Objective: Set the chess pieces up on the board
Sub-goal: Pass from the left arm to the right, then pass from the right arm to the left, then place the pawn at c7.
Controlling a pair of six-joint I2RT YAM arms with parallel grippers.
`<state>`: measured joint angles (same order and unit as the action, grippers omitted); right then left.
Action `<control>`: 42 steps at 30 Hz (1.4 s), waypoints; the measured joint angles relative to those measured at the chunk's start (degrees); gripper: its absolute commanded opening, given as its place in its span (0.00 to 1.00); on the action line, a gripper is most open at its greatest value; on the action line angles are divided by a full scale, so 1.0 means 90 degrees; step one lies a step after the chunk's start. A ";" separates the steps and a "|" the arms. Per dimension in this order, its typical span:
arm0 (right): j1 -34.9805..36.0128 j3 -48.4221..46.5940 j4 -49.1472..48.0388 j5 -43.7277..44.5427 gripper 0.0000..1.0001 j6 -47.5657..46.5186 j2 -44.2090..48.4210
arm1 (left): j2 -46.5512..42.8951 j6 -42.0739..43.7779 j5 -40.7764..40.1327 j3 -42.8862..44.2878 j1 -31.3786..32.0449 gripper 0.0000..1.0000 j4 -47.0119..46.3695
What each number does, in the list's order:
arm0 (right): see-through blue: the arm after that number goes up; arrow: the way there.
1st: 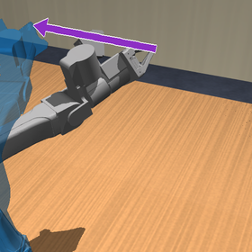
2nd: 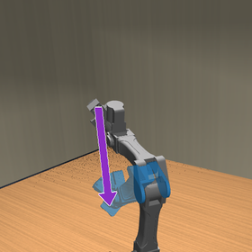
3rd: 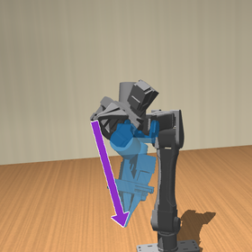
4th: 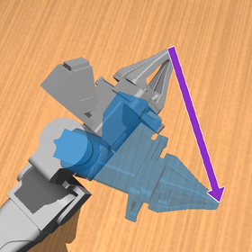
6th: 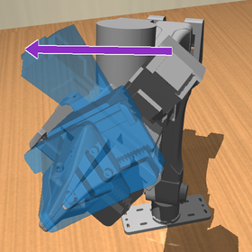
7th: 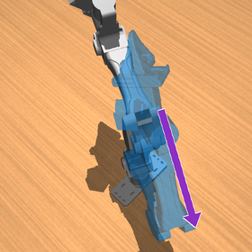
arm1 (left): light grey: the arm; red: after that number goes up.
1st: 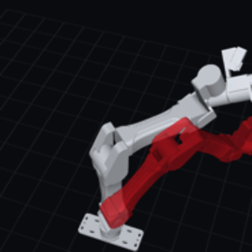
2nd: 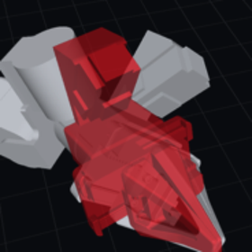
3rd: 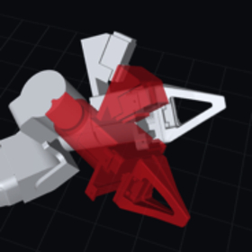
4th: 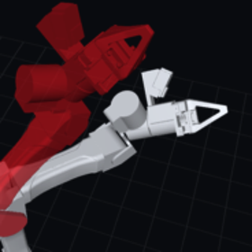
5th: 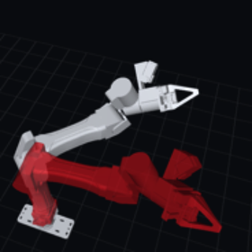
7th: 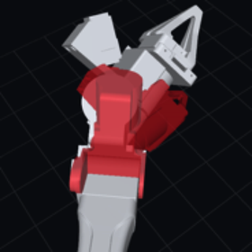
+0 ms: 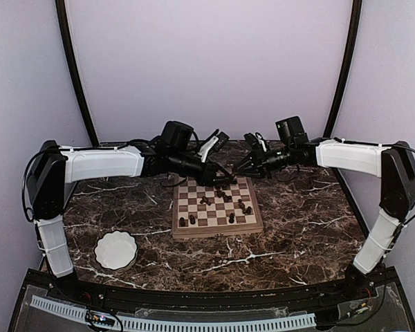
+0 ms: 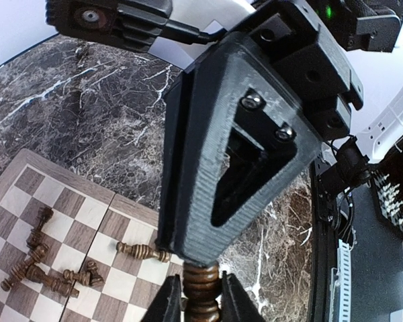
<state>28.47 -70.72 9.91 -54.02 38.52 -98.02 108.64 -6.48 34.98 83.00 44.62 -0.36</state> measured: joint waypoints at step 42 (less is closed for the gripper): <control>0.1168 -0.0894 0.2356 0.3582 0.03 -0.2688 0.0073 | -0.1377 -0.0418 -0.1178 -0.1605 -0.0155 0.02 0.0695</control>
<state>38.98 -78.76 31.11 -21.78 14.33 -97.36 96.25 -10.24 24.38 68.55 43.22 5.89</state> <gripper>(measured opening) 0.094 0.126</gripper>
